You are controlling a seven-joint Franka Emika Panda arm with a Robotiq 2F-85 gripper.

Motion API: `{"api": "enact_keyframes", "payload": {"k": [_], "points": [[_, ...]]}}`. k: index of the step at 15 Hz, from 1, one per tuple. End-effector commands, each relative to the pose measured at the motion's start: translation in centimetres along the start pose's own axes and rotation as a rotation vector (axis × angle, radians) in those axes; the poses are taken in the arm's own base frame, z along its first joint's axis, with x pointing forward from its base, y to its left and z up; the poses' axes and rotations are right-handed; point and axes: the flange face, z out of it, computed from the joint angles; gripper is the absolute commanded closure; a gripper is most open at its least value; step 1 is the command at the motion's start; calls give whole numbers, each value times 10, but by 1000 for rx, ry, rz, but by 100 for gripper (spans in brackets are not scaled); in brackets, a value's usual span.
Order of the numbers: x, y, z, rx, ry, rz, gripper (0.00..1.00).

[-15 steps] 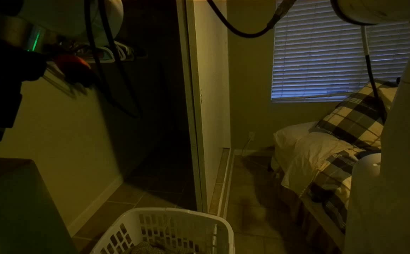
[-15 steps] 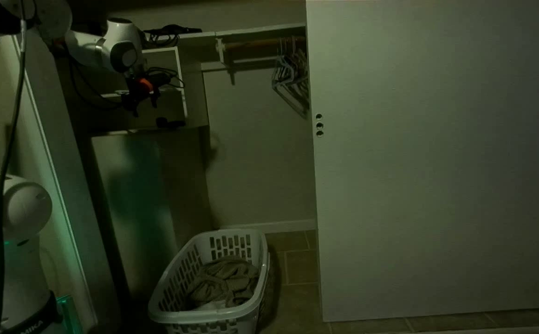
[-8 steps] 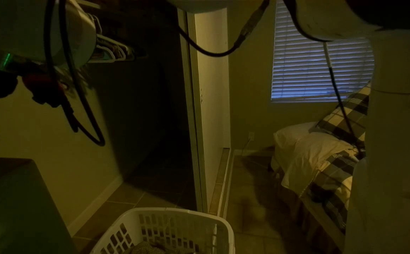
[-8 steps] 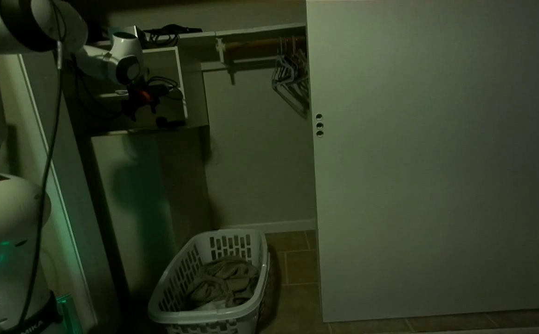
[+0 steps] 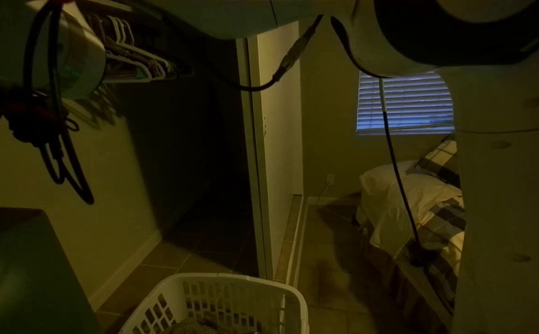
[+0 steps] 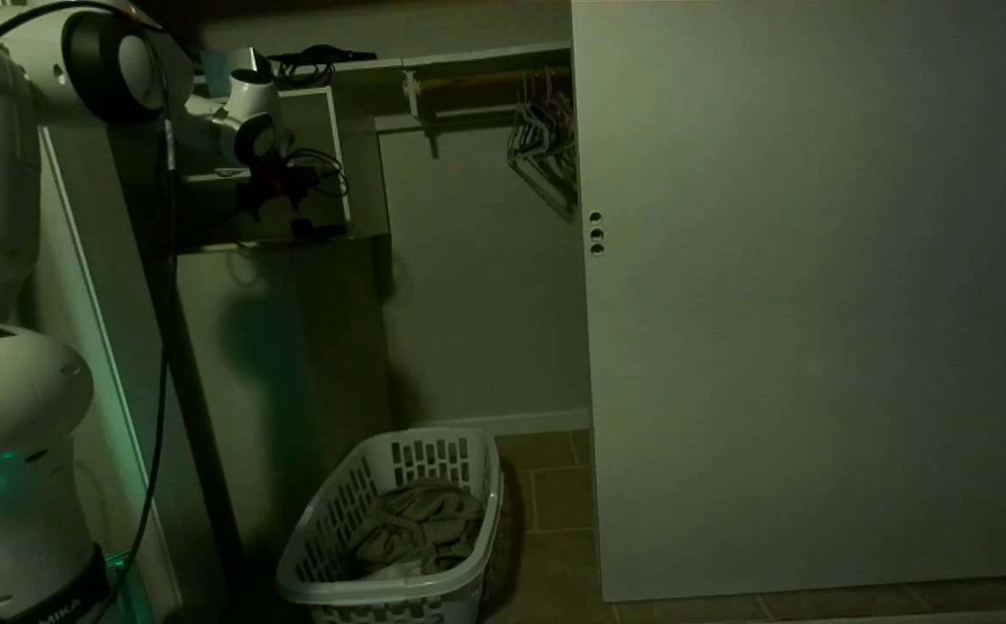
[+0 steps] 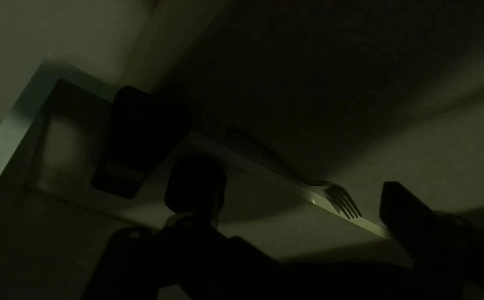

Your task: Move the black object to the shelf above

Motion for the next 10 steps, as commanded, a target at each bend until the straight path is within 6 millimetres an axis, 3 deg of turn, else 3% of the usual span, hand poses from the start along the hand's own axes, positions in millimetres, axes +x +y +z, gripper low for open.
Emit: {"api": "enact_keyframes", "payload": {"k": [1,5,10], "points": [[0,0,-1,0,1,-1,0],[6,2,1,-1,17,35,0],[13,8,20,-20,3,167,0]]}}
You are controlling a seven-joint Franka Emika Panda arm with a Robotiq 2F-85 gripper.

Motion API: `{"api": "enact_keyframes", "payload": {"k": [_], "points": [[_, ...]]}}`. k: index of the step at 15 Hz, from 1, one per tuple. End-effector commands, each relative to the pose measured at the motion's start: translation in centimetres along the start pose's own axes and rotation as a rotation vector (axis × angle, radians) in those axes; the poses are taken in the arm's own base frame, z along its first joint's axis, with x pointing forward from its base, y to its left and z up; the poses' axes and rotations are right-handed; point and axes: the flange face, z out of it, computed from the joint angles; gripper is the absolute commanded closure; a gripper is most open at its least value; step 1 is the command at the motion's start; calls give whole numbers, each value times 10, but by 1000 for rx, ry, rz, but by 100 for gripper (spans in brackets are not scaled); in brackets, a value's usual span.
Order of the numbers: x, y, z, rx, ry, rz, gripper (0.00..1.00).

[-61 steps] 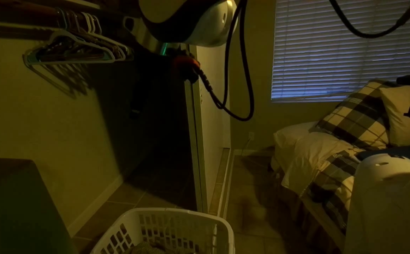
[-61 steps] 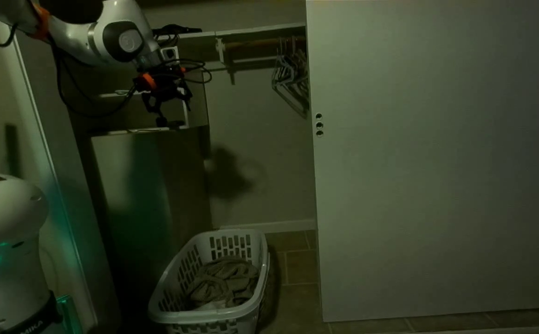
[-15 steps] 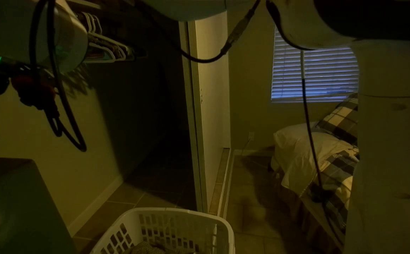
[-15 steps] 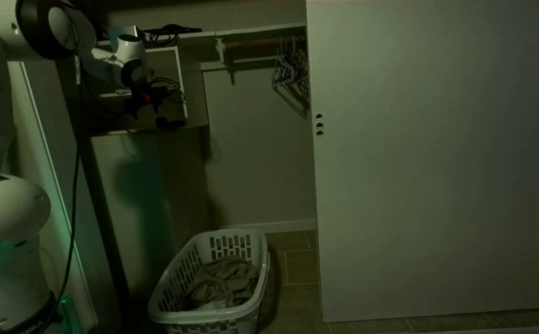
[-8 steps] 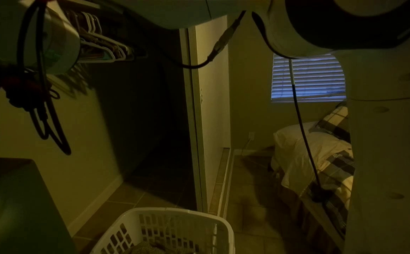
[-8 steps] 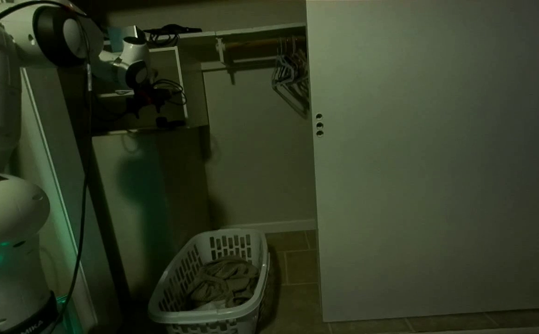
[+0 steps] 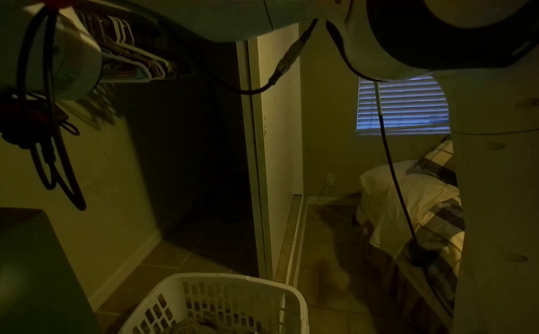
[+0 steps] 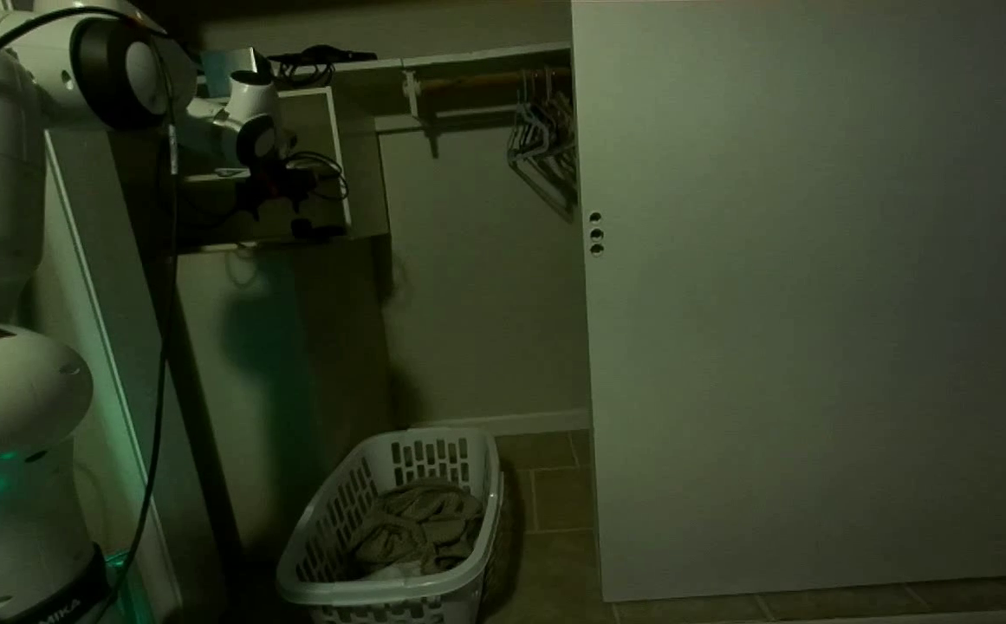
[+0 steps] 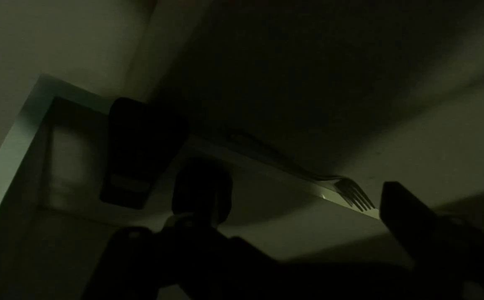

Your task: Move the black object to the shelf above

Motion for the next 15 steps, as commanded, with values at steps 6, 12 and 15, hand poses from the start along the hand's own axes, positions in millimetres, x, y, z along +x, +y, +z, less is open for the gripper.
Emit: {"api": "enact_keyframes", "payload": {"k": [6,12,15], "points": [[27,17,36,-57,28,115,0],[44,25,53,-63,52,122,0],[48,28,63,-58,59,129,0]]}}
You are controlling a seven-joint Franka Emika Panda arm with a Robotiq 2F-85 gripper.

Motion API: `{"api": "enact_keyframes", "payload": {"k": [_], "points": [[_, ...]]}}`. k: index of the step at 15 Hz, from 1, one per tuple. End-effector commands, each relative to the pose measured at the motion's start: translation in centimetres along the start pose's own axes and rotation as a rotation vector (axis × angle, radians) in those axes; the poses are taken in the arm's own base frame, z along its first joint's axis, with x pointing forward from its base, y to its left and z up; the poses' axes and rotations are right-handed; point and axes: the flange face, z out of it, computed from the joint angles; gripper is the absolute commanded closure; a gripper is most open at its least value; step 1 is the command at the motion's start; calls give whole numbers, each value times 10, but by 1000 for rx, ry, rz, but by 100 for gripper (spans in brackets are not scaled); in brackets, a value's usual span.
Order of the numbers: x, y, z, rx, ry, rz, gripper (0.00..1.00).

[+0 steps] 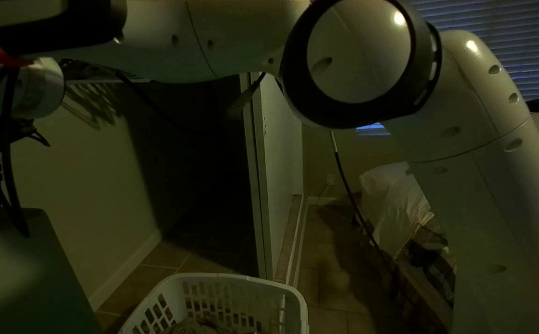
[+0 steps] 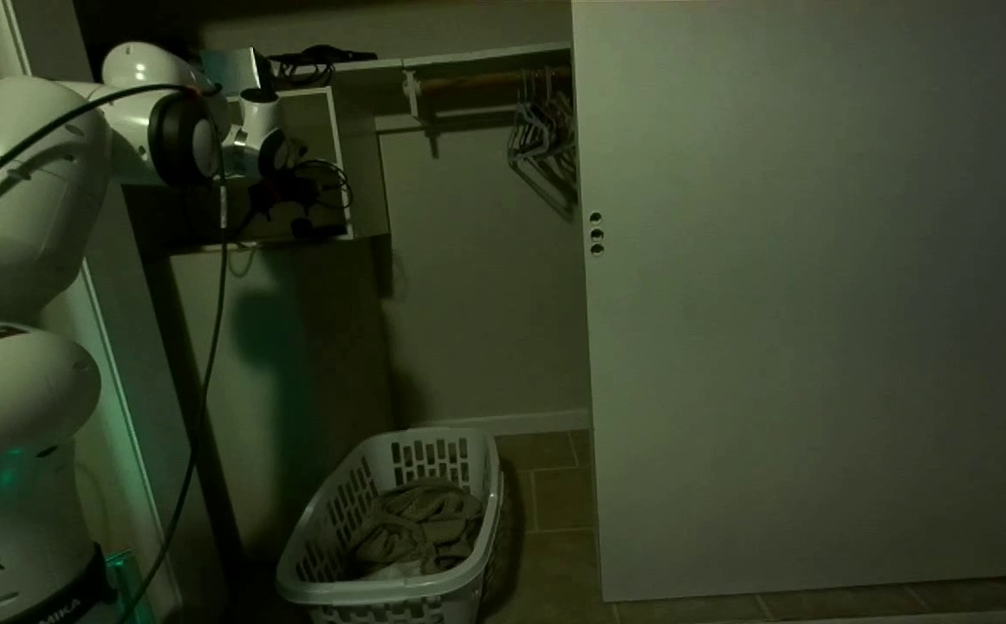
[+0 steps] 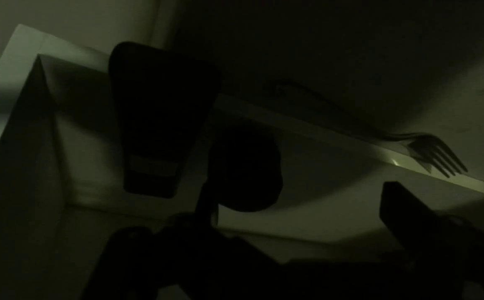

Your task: Move the black object to the shelf above

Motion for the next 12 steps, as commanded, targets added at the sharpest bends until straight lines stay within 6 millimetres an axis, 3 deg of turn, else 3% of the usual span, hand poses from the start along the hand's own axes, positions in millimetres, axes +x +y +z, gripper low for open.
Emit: {"api": "enact_keyframes", "payload": {"k": [1,6,7,9,12], "points": [[11,4,16,0,6,14,0],[12,7,32,16,8,21,1],[13,7,35,19,7,21,21],[14,8,38,18,3,23,27],[15,10,40,18,-2,23,49]]}}
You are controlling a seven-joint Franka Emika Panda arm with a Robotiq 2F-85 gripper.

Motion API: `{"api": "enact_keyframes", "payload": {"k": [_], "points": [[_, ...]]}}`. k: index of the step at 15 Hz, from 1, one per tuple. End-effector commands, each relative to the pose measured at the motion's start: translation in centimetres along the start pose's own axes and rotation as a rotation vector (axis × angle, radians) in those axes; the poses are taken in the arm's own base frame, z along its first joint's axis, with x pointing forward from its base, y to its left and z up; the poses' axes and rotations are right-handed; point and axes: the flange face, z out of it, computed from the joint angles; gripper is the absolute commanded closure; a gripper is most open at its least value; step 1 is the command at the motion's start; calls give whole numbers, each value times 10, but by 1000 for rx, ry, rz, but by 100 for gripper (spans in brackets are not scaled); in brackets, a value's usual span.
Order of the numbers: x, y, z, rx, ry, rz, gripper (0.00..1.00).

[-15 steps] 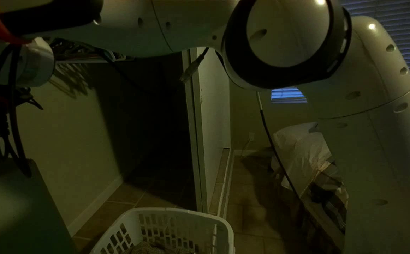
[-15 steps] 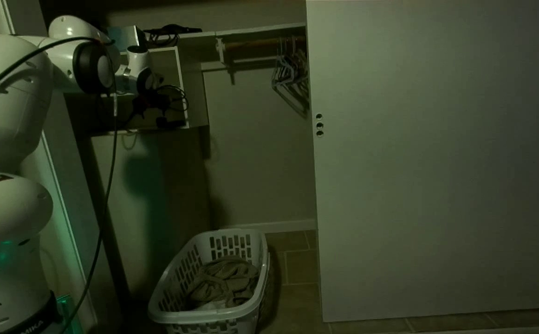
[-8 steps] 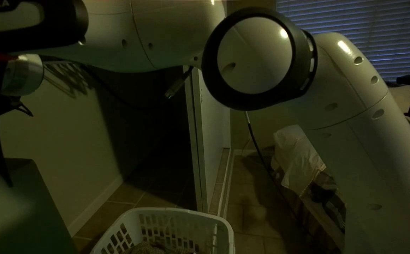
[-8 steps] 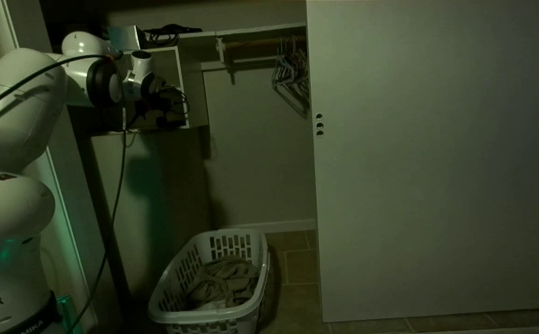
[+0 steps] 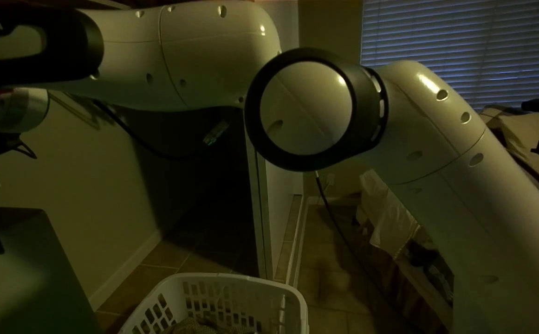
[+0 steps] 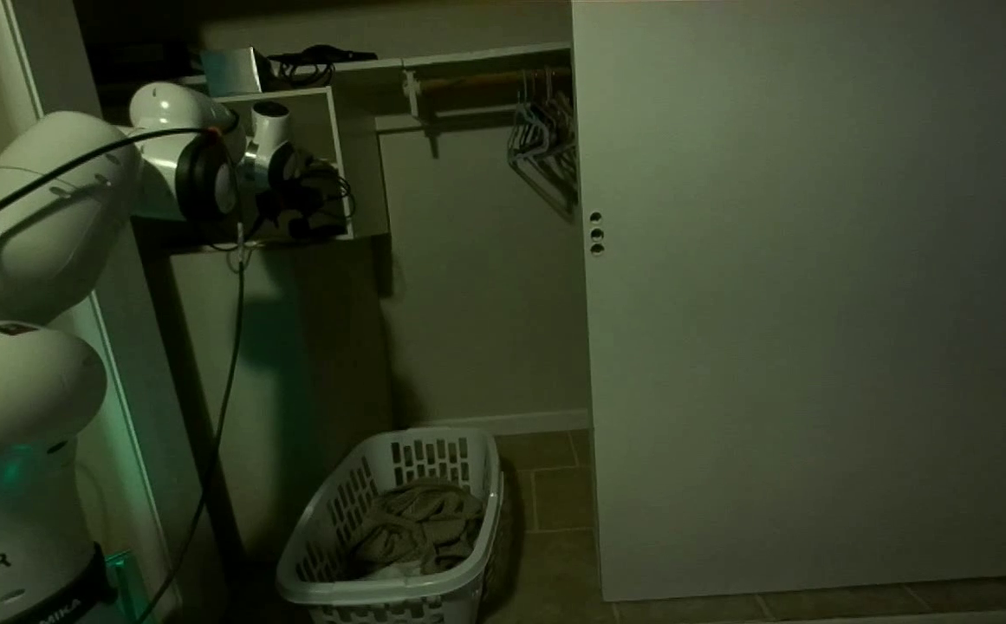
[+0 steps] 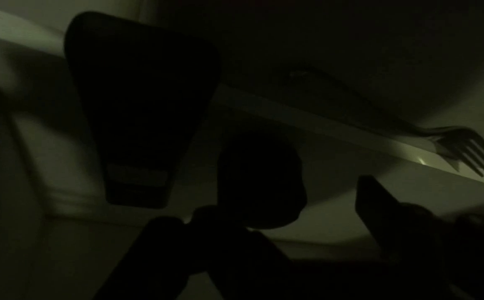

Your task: Move the black object to the shelf above

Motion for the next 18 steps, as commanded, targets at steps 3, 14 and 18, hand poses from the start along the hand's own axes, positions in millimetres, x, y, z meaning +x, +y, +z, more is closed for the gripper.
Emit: {"api": "enact_keyframes", "payload": {"k": [3,14,18], "points": [[6,3,7,-16,-14,6,69],[9,8,3,-42,-16,6,59],[14,9,-3,-56,-1,0,32]]}}
